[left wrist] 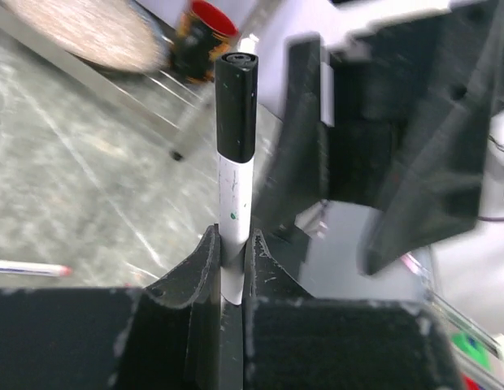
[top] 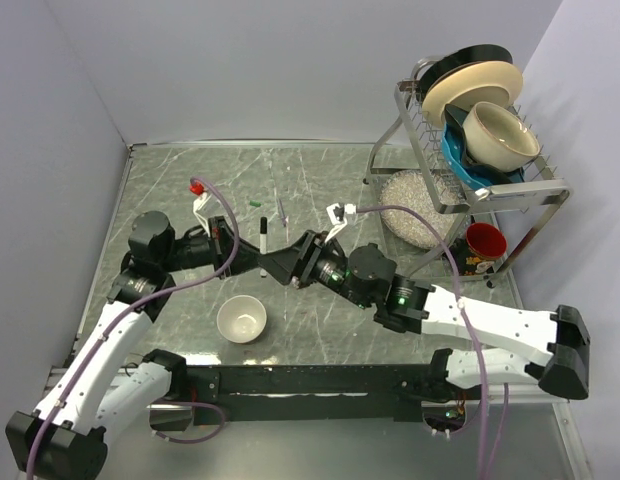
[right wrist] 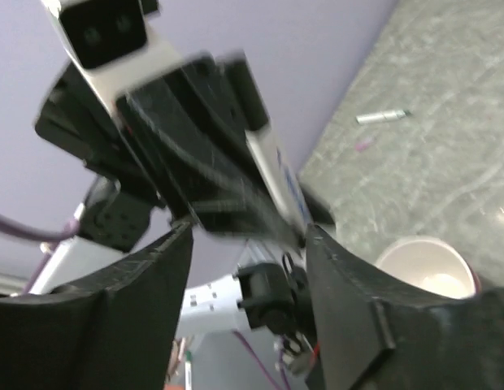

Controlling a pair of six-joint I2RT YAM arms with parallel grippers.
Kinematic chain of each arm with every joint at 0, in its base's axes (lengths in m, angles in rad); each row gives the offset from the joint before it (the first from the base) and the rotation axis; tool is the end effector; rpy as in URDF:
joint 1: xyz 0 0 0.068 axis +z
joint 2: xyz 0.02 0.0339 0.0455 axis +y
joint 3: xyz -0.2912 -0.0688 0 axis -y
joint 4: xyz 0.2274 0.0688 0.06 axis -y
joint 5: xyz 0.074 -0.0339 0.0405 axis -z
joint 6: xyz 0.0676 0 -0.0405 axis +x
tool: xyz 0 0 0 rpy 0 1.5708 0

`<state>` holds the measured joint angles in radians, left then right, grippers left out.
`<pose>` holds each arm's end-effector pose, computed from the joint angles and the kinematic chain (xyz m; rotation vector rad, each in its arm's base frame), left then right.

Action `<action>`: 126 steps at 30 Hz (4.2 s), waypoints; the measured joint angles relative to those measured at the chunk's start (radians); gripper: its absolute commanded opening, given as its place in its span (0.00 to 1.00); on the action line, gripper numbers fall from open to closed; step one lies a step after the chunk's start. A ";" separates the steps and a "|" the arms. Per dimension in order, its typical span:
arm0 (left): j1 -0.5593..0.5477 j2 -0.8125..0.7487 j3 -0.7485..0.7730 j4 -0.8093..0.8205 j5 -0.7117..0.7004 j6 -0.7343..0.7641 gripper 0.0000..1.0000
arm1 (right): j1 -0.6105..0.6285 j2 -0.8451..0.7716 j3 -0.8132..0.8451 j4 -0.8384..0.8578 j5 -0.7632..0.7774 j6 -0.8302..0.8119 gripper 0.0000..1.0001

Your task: Insert the pens into the pen caps

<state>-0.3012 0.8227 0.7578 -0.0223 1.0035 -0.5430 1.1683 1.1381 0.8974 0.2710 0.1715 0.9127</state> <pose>0.1384 -0.1027 0.3625 0.6202 1.7263 -1.4355 0.1178 0.2472 0.3862 -0.0690 1.7499 1.4753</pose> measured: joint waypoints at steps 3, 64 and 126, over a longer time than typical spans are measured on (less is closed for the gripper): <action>0.008 0.000 0.007 0.010 -0.069 0.023 0.01 | 0.019 -0.050 0.000 -0.090 -0.010 0.004 0.75; -0.231 0.870 0.154 -0.249 -0.812 -0.317 0.32 | 0.049 -0.388 -0.133 -0.418 0.121 -0.072 0.82; 0.505 0.801 0.431 -0.573 -1.165 0.267 0.70 | 0.049 -0.501 -0.192 -0.479 0.123 -0.204 0.84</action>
<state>0.2043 1.6234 1.1893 -0.5949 -0.1616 -0.2756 1.2171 0.6373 0.7052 -0.2081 0.2943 0.7082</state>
